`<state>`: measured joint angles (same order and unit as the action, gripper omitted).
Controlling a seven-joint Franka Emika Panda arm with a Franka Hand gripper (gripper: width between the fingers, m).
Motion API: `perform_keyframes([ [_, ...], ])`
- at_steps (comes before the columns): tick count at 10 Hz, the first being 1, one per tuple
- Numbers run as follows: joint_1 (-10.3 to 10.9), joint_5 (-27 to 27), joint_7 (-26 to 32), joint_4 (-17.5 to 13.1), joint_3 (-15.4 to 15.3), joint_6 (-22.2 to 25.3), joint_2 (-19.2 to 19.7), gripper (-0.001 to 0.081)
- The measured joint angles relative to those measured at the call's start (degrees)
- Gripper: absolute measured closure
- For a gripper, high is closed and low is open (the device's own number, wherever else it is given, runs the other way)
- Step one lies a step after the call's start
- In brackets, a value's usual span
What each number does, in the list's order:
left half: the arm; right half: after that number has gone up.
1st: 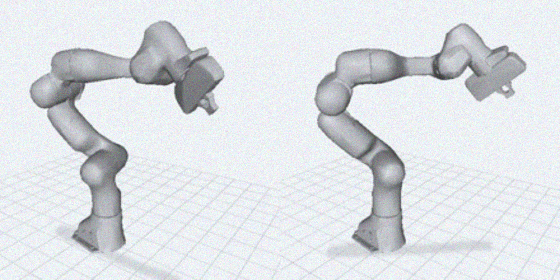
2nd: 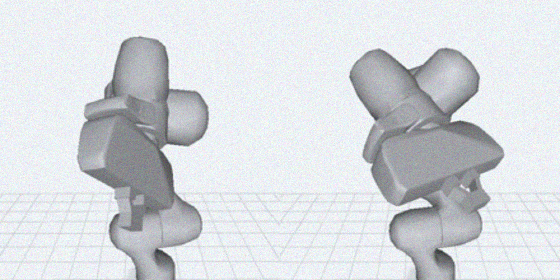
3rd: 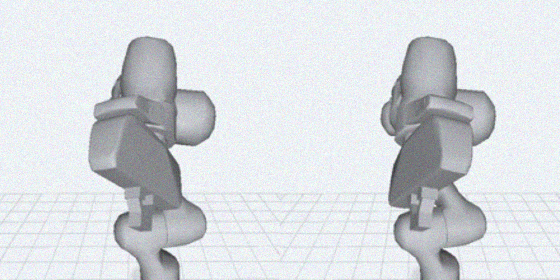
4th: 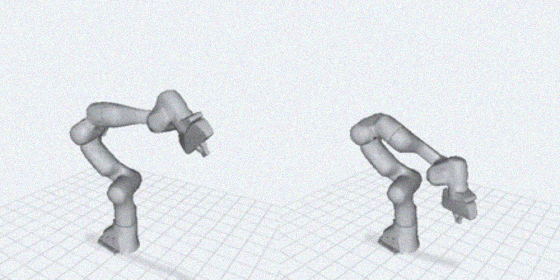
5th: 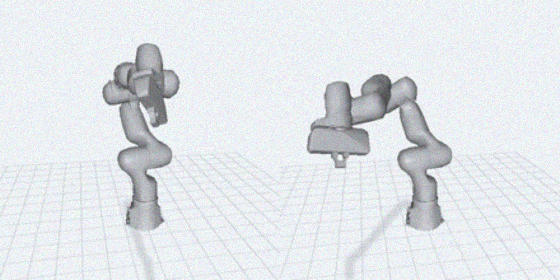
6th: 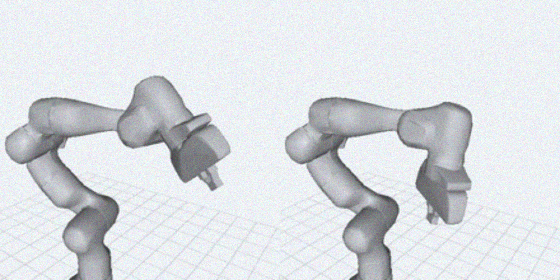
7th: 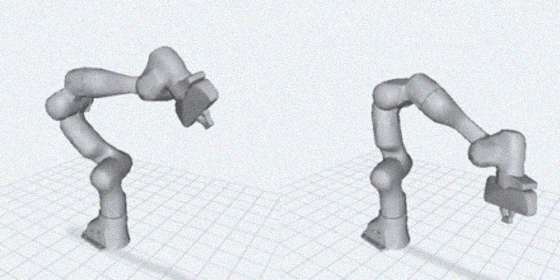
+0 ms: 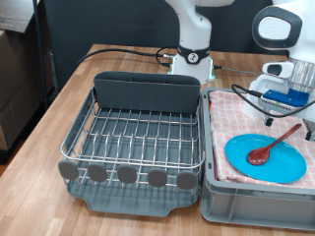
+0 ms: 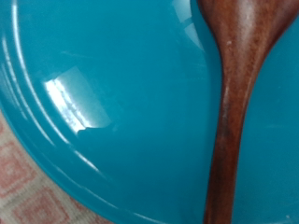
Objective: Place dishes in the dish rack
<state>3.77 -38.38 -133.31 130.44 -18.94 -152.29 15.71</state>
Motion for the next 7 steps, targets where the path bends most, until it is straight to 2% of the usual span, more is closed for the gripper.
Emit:
perform_keyframes([
  [4, 0.7, -4.4, -4.7, 0.0, 1.6, -3.2, 2.4, 0.0003],
  [7, 0.9, -5.5, -6.7, 0.0, 2.1, -4.2, 3.7, 0.0003],
])
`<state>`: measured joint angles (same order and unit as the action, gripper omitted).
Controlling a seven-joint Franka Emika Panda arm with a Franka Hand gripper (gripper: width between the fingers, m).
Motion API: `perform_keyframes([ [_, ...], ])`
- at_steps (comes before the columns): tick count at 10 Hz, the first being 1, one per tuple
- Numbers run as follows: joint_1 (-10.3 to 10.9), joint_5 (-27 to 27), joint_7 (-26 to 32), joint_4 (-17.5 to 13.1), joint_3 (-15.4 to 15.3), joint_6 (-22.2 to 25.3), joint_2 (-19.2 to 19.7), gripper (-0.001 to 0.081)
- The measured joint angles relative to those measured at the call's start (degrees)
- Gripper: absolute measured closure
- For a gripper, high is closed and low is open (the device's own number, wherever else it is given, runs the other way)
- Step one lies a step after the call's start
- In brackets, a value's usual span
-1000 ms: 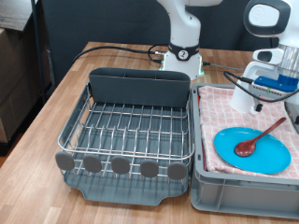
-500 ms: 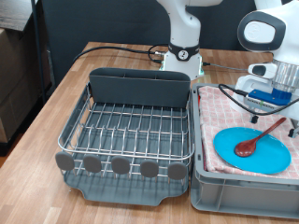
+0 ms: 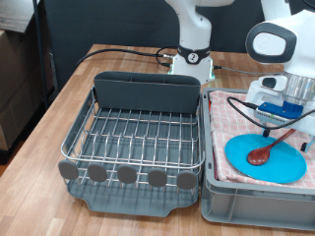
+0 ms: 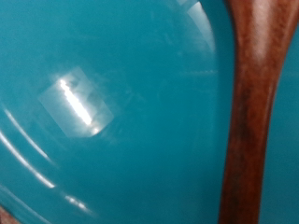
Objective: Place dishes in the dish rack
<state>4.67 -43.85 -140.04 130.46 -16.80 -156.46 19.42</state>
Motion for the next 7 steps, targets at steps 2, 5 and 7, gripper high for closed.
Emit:
perform_keyframes([
  [2, 0.0, 0.0, -0.3, 0.0, 0.0, 0.0, 0.2, 0.0085],
  [5, 0.2, 0.0, -0.8, 0.2, 0.0, 0.1, 0.2, 0.0441],
  [7, 0.2, 0.0, -0.9, 0.3, -0.1, 0.4, 0.2, 0.0601],
])
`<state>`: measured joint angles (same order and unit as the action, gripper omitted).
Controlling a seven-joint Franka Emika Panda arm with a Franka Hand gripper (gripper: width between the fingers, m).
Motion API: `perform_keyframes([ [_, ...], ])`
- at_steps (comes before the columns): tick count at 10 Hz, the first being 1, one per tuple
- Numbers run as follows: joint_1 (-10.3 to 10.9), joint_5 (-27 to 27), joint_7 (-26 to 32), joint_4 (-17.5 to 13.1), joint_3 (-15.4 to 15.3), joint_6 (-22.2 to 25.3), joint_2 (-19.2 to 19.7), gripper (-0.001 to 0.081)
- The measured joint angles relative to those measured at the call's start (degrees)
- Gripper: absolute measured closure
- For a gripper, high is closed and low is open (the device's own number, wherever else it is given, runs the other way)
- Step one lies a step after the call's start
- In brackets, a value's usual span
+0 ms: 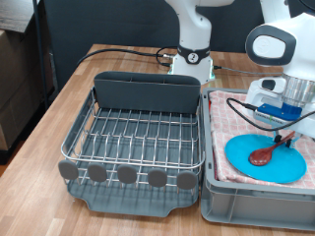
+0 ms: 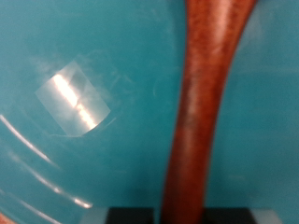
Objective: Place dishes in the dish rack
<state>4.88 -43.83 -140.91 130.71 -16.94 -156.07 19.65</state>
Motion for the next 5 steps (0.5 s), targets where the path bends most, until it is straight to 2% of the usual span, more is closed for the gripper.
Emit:
perform_keyframes([
  [1, 0.0, 0.2, 0.0, -0.1, -0.3, 0.6, 0.0, 0.0717],
  [5, -0.1, 1.6, 0.9, -0.7, -1.7, 3.1, -1.2, 0.0716],
])
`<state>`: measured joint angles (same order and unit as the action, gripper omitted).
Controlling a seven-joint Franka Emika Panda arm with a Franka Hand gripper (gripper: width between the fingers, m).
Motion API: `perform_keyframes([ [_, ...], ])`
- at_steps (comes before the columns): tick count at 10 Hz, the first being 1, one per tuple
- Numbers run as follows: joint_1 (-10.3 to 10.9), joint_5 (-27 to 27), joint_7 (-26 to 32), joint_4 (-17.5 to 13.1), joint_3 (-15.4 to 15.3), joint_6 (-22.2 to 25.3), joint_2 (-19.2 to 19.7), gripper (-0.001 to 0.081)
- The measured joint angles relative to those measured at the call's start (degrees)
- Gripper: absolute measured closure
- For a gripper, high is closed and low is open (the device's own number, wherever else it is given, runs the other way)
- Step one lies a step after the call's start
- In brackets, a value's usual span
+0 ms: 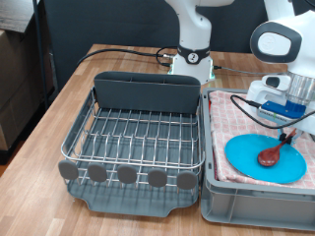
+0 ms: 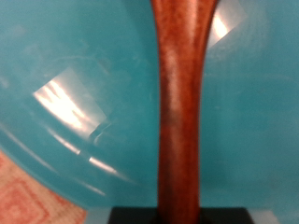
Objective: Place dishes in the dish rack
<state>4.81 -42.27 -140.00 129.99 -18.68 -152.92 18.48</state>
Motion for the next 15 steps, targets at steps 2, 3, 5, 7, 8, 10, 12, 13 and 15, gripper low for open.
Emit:
perform_keyframes([
  [2, -0.2, 2.5, 2.3, -0.2, -0.9, 1.7, -1.7, 0.0716],
  [3, -0.5, 4.3, 4.0, -0.2, -1.5, 2.5, -2.7, 0.0716],
  [5, -1.3, 8.1, 8.8, -0.2, -2.3, 4.2, -5.4, 0.0716],
  [7, -2.2, 12.4, 13.7, 1.0, -3.1, 6.6, -9.3, 0.0716],
  [8, -2.1, 12.3, 13.6, 1.0, -3.0, 6.3, -9.1, 0.0716],
  [10, -2.1, 11.6, 9.3, 1.0, -2.2, 6.0, -9.2, 0.0716],
  [12, -2.2, 11.8, 5.3, 1.8, -1.3, 6.9, -10.9, 0.0716],
  [13, -2.3, 12.9, 4.1, 2.8, -0.9, 8.4, -12.6, 0.0716],
  [15, -2.6, 16.7, 2.9, 5.2, -0.1, 11.9, -16.6, 0.0716],
])
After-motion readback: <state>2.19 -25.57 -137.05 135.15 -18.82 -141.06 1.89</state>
